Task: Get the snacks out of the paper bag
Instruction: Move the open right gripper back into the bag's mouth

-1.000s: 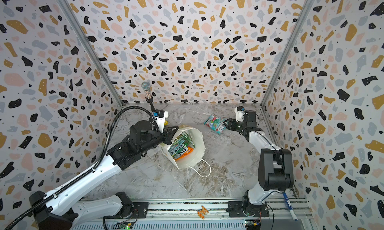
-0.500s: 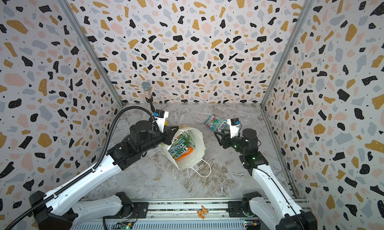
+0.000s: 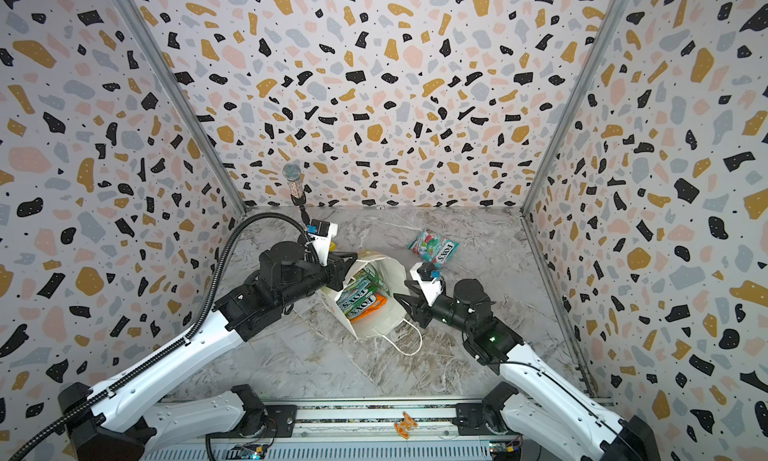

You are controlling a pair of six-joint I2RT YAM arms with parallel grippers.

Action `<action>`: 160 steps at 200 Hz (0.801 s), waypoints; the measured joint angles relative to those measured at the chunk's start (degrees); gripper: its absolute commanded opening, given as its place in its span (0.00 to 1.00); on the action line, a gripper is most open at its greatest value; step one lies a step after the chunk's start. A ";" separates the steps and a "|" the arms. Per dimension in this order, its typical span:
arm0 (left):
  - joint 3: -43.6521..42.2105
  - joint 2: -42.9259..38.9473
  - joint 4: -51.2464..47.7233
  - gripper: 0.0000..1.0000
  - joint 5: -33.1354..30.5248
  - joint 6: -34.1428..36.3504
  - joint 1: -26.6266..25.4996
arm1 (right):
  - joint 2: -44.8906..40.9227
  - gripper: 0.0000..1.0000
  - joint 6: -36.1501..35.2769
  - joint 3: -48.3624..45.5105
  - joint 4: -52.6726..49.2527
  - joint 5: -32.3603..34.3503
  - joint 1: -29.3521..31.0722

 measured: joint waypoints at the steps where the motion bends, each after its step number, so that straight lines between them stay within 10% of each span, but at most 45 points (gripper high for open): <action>1: 0.00 0.00 0.00 0.00 0.00 0.02 0.00 | 0.11 0.47 -0.13 0.00 0.00 0.24 0.17; 160: 0.00 0.00 -0.33 0.00 0.76 0.13 0.00 | 26.97 0.37 -13.22 11.17 -3.43 29.09 13.99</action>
